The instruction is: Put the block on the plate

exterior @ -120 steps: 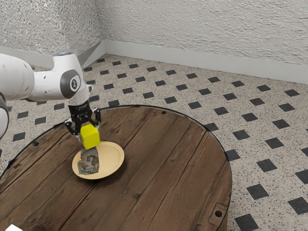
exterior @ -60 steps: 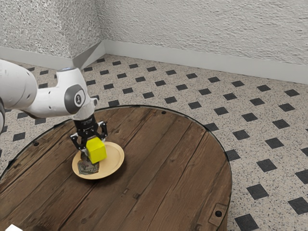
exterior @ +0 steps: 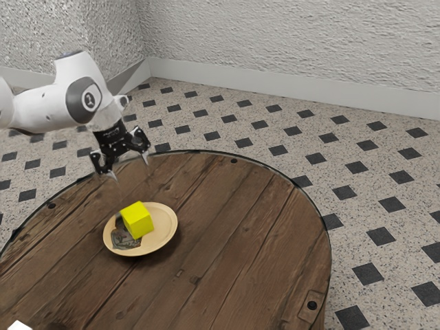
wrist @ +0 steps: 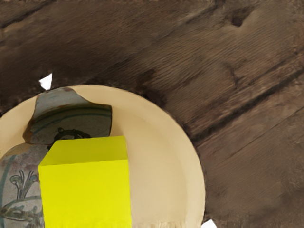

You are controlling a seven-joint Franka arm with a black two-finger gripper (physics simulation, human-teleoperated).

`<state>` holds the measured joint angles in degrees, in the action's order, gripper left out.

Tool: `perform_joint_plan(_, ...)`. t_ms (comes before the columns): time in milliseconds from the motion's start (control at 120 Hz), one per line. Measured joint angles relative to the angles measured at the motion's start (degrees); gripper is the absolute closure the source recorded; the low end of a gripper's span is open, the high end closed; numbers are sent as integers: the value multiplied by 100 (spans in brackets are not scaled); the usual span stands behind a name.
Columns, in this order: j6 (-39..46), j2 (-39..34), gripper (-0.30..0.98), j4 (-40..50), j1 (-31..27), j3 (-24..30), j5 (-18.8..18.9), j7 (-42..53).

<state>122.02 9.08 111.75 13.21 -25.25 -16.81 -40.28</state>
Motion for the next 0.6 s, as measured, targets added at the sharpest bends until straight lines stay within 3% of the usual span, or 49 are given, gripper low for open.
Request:
perform_joint_plan(333, -2211, -455, 1, -1889, 65, 1021, 969, 522)
perform_joint_plan(600, -3224, -365, 0, -2590, 25, 1394, 1193, 1996)
